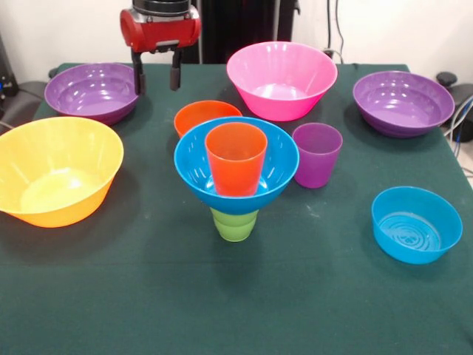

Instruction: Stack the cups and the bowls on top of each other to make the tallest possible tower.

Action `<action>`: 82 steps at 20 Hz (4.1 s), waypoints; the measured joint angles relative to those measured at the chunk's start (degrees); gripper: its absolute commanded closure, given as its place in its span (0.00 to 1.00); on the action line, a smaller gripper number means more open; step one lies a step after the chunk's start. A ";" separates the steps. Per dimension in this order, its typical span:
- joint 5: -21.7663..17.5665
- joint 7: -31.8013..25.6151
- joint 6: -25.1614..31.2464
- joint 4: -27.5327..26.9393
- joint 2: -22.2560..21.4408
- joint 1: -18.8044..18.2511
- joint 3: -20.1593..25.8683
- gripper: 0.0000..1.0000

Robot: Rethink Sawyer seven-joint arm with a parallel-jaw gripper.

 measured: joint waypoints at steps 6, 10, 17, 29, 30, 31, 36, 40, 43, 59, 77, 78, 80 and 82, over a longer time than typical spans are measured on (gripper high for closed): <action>0.51 1.56 -4.72 0.00 0.00 0.02 -0.39 0.00; 0.64 3.02 -7.37 0.01 0.00 -0.02 -0.38 0.00; 0.64 5.04 -9.96 0.01 0.00 -0.96 -0.38 0.00; 0.63 5.04 -9.96 0.01 1.58 -2.21 0.98 0.00; 0.63 5.04 -9.96 0.02 1.77 -2.25 1.19 0.00; 0.63 5.04 -9.96 0.03 2.04 -2.33 1.53 0.00; 0.63 5.04 -9.96 0.10 2.61 -2.96 3.04 0.00; 0.63 5.04 -9.96 0.15 2.64 -3.76 4.25 0.00; 0.63 5.04 -9.96 0.15 2.64 -4.08 4.74 0.00; 0.63 5.04 -9.84 -0.07 5.54 -3.42 4.42 0.00; 0.32 5.04 -0.67 -3.15 8.31 3.56 -2.99 0.00; 0.24 5.04 -0.17 -3.42 8.38 3.93 -3.50 0.00; 0.05 5.04 1.42 -4.16 8.68 5.03 -5.11 0.00; 0.05 5.04 1.87 -4.38 8.81 5.37 -5.71 0.00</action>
